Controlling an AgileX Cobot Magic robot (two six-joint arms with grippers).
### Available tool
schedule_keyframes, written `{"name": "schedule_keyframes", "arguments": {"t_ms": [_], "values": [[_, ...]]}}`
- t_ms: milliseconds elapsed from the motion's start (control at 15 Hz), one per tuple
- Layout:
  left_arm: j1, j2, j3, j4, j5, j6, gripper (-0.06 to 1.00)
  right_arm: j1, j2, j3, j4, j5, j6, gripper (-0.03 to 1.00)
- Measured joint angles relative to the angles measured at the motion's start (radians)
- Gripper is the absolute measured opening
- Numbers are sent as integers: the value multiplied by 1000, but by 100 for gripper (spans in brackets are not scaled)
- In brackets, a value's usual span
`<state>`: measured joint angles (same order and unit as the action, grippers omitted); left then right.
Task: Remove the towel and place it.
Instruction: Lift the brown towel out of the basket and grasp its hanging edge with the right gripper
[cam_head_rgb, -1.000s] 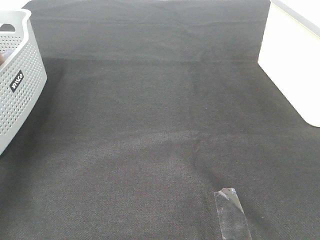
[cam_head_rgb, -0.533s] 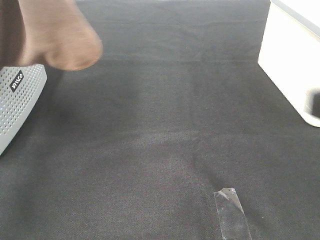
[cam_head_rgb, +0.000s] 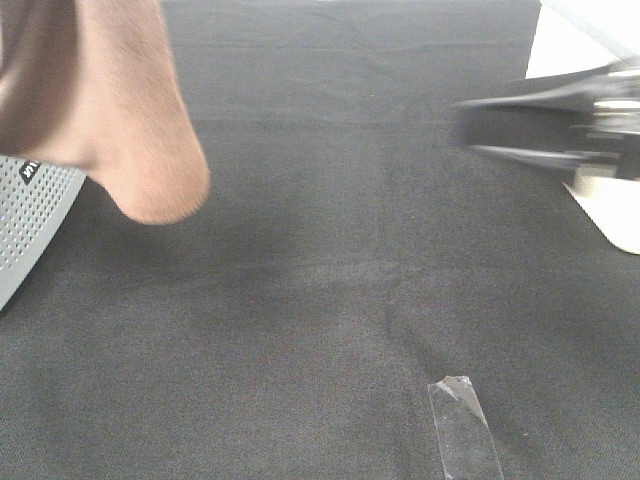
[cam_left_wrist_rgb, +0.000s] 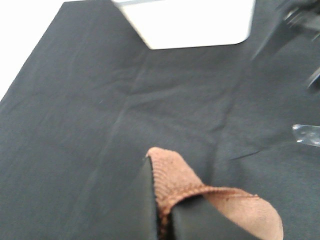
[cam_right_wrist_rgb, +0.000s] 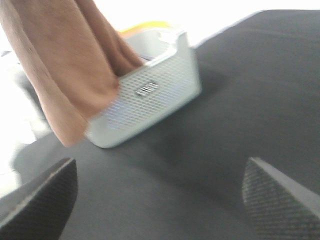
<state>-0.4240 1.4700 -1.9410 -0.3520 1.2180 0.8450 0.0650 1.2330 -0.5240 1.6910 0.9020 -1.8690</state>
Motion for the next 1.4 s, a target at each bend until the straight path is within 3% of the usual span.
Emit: {"name": "schedule_keyframes", "arguments": {"t_ms": [133, 333, 533, 733, 867, 1133, 1267, 1333, 1400], "values": [[-27, 0, 0, 2, 0, 0, 0, 168, 123, -32, 34, -6, -109, 82], [-35, 0, 0, 2, 0, -19, 0, 338, 257, -144, 37, -63, -128, 82], [-35, 0, 0, 2, 0, -23, 0, 378, 365, -270, 42, -69, -118, 83], [-35, 0, 0, 2, -1, -23, 0, 396, 436, -356, 45, 56, -73, 83], [-35, 0, 0, 2, -13, -41, 0, 466, 439, -392, 46, 77, -62, 83], [-35, 0, 0, -1, -21, -64, 0, 521, 439, -402, 42, -37, -48, 79], [-35, 0, 0, -5, -21, -72, 0, 521, 439, -407, 44, -75, -35, 69], [-35, 0, 0, -5, -21, -72, 0, 521, 439, -407, 44, -75, -35, 69], [-35, 0, 0, -5, -21, -72, 0, 521, 439, -407, 44, -82, -29, 60]]}}
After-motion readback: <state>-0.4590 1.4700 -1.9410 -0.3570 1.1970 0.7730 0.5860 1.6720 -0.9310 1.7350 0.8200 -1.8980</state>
